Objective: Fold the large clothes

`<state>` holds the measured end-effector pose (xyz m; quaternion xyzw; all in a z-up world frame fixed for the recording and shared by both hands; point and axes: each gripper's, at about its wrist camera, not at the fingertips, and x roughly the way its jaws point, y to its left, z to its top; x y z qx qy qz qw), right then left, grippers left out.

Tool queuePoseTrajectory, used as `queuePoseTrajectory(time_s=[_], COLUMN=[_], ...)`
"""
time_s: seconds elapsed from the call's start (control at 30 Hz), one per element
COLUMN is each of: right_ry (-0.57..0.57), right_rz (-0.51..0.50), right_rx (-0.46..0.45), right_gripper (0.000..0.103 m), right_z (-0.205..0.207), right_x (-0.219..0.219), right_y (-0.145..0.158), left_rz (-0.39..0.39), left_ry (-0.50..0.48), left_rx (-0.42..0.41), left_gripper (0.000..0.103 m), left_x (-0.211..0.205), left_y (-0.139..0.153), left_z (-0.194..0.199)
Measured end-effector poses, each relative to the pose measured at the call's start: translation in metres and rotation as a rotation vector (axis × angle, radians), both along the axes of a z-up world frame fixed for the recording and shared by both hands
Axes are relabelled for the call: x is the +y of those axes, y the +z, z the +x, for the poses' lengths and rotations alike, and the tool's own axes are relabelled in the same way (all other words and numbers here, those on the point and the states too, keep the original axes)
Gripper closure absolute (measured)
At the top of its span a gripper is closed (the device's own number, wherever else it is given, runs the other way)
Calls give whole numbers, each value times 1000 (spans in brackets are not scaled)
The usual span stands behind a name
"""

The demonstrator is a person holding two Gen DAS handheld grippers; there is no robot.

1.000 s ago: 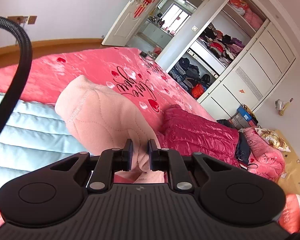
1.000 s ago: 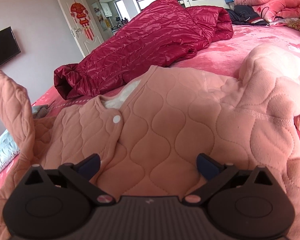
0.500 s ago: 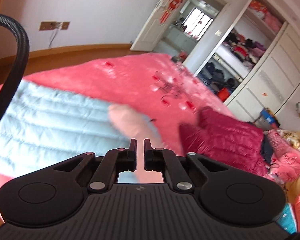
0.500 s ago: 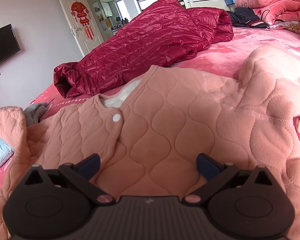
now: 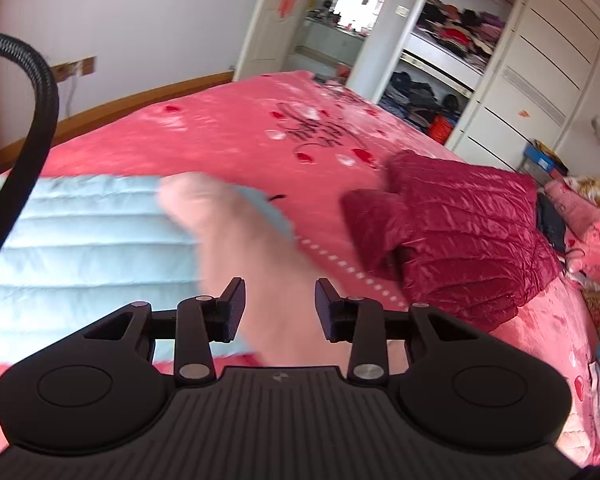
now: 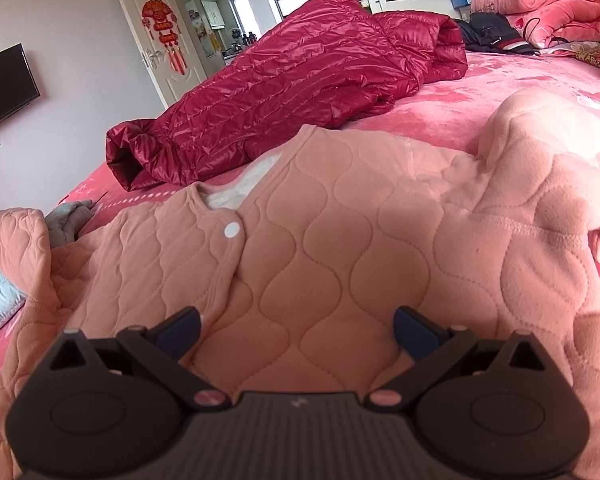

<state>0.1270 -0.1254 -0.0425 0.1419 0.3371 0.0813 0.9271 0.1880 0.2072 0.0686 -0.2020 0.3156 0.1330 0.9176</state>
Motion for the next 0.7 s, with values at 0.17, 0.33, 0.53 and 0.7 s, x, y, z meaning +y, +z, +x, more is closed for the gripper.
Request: queuePoseTrajectory(time_s=[0.17, 0.33, 0.53, 0.7], right_ry=[7, 14, 21, 26], right_rz=[-13, -26, -21, -20], right_rx=[6, 9, 8, 8], right_gripper=[0, 0, 0, 0], right_z=[2, 4, 6, 7], right_x=[3, 5, 4, 4], right_y=[-1, -2, -4, -4], left_rz=[-12, -72, -39, 106], left_ry=[-98, -180, -105, 10], left_rx=[-10, 46, 192, 212], left_gripper=[57, 57, 60, 67], left_x=[-43, -84, -106, -81], left_y=[-12, -45, -101, -97], left_z=[66, 121, 130, 84])
